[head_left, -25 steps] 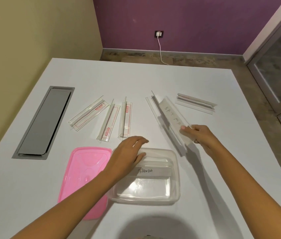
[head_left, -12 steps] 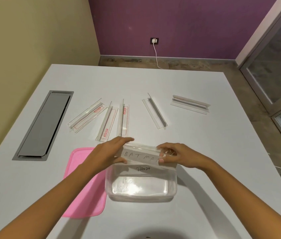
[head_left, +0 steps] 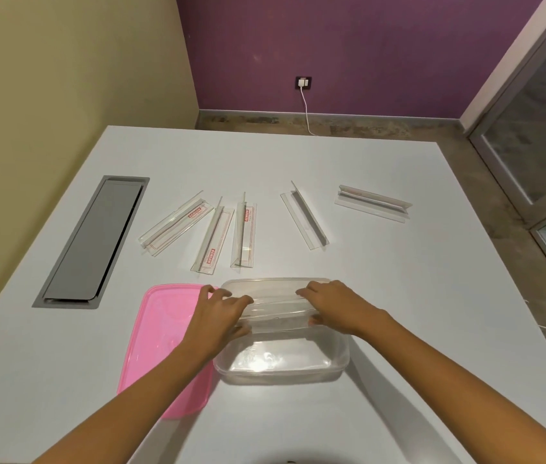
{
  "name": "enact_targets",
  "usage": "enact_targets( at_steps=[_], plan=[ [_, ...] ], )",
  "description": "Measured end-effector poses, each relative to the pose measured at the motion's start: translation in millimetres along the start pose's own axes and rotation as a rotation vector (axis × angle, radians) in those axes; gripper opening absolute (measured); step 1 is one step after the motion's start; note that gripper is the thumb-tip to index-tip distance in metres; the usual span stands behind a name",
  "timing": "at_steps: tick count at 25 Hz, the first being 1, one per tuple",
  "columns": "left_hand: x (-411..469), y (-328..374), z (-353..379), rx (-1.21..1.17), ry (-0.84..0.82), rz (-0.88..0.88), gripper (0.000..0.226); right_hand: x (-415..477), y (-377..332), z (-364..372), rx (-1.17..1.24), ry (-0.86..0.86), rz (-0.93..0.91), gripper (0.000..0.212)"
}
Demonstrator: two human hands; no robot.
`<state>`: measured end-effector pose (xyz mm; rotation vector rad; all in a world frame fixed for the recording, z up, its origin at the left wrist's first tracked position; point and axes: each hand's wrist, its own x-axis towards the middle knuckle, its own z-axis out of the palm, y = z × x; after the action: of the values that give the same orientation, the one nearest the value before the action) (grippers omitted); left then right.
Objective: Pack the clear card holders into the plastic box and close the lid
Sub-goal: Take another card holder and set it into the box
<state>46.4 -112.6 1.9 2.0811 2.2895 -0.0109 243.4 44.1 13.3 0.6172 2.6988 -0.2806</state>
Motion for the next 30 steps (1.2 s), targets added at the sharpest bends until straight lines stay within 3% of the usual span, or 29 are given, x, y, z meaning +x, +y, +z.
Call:
enact_targets(
  at_steps=[5, 11, 17, 20, 24, 30],
  plan=[
    [2, 2, 4, 0.032, -0.099, -0.013, 0.055, 8, -7, 27, -0.201, 0.052, 0.015, 0.042],
    [7, 7, 18, -0.01, -0.12, -0.079, 0.037, 4, -16, 37, -0.062, 0.083, 0.064, 0.038],
    [6, 12, 20, -0.033, -0.108, -0.116, 0.033, 1, -21, 34, 0.039, 0.164, 0.077, 0.034],
    [8, 12, 22, -0.046, -0.041, -0.106, 0.035, 2, -20, 16, 0.205, 0.383, 0.109, 0.025],
    [7, 20, 19, -0.029, 0.052, -0.058, 0.056, 22, 1, -9, 0.403, 0.648, 0.26, 0.018],
    [9, 26, 14, -0.188, -0.009, -0.091, 0.047, 76, 50, -21, 0.456, 0.55, 0.493, 0.025]
  ],
)
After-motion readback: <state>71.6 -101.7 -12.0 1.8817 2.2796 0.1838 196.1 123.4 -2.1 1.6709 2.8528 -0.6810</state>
